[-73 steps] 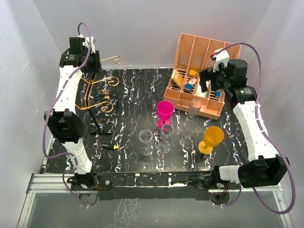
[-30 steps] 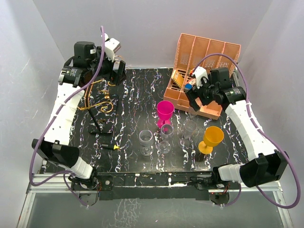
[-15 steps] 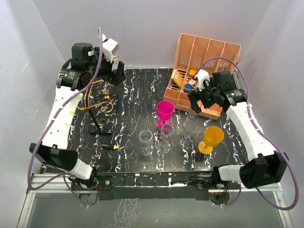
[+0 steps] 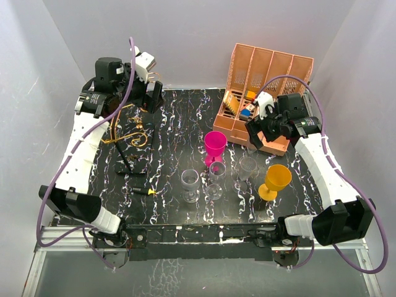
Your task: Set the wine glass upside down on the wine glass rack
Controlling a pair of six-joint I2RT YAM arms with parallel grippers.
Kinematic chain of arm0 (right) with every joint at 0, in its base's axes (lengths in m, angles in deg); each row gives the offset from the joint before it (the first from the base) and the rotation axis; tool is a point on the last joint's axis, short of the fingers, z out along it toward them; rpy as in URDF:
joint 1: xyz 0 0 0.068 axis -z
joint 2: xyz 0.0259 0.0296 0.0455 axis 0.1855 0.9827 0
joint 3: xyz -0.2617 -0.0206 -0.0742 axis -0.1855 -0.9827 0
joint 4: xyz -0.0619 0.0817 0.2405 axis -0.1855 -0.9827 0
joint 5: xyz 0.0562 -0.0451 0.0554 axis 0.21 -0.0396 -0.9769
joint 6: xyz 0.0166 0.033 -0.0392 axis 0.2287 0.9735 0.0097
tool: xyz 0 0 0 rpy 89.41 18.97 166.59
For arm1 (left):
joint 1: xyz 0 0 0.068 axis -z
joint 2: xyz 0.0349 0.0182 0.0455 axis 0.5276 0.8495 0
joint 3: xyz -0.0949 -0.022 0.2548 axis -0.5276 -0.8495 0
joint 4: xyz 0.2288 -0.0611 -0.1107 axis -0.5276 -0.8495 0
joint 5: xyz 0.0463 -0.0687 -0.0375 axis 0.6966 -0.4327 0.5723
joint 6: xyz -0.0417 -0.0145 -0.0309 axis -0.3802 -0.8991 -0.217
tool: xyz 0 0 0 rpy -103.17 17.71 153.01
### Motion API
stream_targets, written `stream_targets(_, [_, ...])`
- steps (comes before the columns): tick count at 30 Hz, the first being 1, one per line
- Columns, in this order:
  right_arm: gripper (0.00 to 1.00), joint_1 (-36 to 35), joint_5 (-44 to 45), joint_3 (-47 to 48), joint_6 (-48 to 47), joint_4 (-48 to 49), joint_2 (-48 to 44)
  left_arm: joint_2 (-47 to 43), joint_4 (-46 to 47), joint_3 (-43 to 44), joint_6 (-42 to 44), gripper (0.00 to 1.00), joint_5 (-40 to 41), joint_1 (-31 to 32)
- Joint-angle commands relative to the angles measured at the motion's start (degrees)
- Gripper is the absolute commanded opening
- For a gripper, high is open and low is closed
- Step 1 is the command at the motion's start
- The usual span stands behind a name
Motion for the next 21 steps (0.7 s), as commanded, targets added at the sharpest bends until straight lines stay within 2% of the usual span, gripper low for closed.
stream_targets(1, [0.95, 0.3, -0.6, 0.1, 0.7, 3.4, -1.2, -2.0, 0.8, -0.4, 0.0, 0.97, -1.0, -0.1])
stream_targets(9, [0.91, 0.5, -0.3, -0.6, 0.7, 4.0, -0.8, -2.2, 1.1, -1.3, 0.0, 0.97, -1.3, -0.1])
stream_targets(21, [0.82, 0.4, -6.2, 0.0, 1.5, 4.3, 2.0, -3.0, 1.3, -2.5, 0.4, 0.97, -1.4, -0.1])
